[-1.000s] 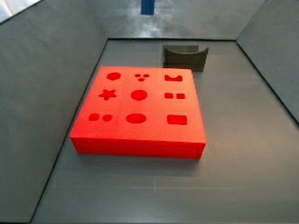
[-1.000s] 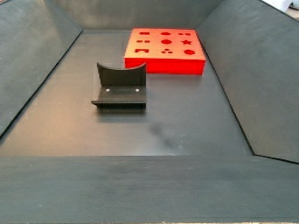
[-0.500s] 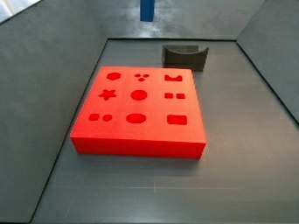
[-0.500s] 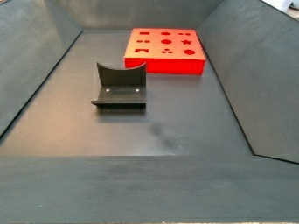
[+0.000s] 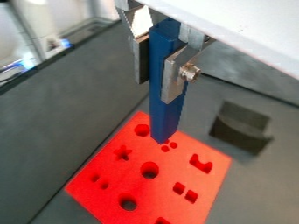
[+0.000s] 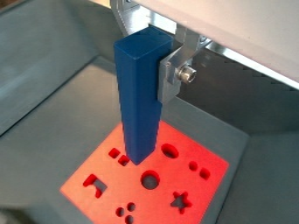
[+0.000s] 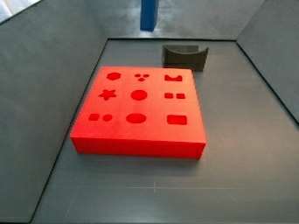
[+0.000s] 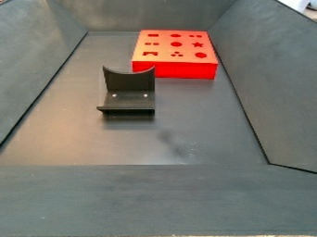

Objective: Pick up the rectangle object. Move up. Place the rectangle object on the fixture. Regrasp the rectangle object. Move to above the board. Insert the rectangle object.
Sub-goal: Insert the rectangle object.

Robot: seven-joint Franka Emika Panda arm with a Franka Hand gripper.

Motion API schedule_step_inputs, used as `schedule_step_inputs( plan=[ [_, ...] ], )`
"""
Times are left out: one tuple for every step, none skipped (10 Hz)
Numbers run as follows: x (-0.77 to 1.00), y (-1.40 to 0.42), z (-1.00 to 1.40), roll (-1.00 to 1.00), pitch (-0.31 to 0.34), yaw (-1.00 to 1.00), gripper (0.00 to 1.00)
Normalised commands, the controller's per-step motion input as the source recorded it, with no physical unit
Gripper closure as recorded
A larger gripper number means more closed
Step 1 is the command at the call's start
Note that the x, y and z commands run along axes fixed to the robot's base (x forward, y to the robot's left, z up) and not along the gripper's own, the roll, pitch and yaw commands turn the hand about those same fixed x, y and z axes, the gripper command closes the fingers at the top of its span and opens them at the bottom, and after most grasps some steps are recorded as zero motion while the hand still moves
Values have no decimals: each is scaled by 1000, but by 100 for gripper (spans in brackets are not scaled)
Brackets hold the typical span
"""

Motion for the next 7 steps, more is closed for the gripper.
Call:
schedule_step_inputs(
  plan=[
    [0,-31,-383,0,0,-1000,100],
    [0,-37,-371,0,0,-1000,100],
    [0,-34,-377,0,0,-1000,100],
    [0,0,-394,-41,-76,-1000,100],
    [-17,-54,-357,-100,-169,-983,100],
    [-63,-74,-329,-141,-234,-940,100],
    [-60,-74,-331,-140,-236,-943,100]
  ],
)
